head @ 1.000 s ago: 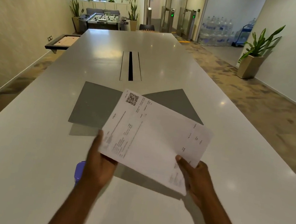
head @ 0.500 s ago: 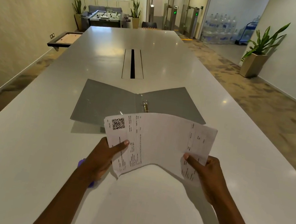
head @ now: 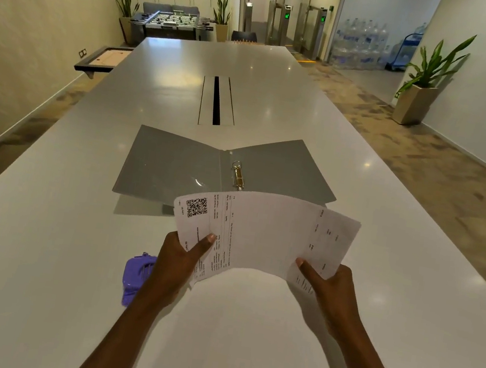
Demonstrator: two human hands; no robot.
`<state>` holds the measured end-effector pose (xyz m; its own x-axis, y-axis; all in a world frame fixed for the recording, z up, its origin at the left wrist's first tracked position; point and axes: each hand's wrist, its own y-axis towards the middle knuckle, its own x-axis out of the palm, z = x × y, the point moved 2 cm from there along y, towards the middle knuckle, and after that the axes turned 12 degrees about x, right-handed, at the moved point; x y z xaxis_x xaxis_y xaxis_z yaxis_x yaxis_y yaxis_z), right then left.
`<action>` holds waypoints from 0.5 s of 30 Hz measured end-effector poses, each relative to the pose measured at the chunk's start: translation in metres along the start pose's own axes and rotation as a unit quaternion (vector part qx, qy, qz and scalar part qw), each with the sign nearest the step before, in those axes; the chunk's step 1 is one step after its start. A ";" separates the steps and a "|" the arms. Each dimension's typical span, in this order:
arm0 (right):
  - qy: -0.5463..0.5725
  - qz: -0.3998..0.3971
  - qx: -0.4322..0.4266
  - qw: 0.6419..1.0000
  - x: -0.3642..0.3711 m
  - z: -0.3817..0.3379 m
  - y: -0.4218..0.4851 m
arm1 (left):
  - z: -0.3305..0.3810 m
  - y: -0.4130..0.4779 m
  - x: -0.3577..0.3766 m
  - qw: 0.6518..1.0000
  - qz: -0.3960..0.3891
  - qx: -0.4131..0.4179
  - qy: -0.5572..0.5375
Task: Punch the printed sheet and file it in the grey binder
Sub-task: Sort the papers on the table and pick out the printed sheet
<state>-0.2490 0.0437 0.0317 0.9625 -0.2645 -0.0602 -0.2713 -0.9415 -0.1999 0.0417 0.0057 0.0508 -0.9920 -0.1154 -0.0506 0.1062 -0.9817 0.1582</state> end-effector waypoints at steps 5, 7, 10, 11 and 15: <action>-0.023 0.009 -0.007 1.000 0.001 0.003 0.003 | -0.005 -0.010 0.006 1.000 0.018 0.001 -0.004; -0.026 0.007 -0.010 1.000 0.001 -0.002 0.002 | -0.004 -0.009 0.006 1.000 0.018 0.009 -0.001; -0.033 0.006 -0.014 0.999 0.001 -0.002 0.004 | -0.005 -0.009 0.005 1.000 0.019 0.015 -0.007; -0.035 0.004 -0.013 0.999 0.001 0.000 0.004 | -0.007 -0.010 0.006 1.000 0.021 0.013 -0.009; -0.044 0.007 -0.002 0.999 0.000 0.017 0.007 | -0.021 -0.020 0.010 0.999 0.040 -0.013 -0.018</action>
<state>-0.2512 0.0409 0.0141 0.9545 -0.2580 -0.1496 -0.2841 -0.9390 -0.1937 0.0314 0.0209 0.0266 -0.9821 -0.1882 -0.0033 0.1860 -0.9733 0.1341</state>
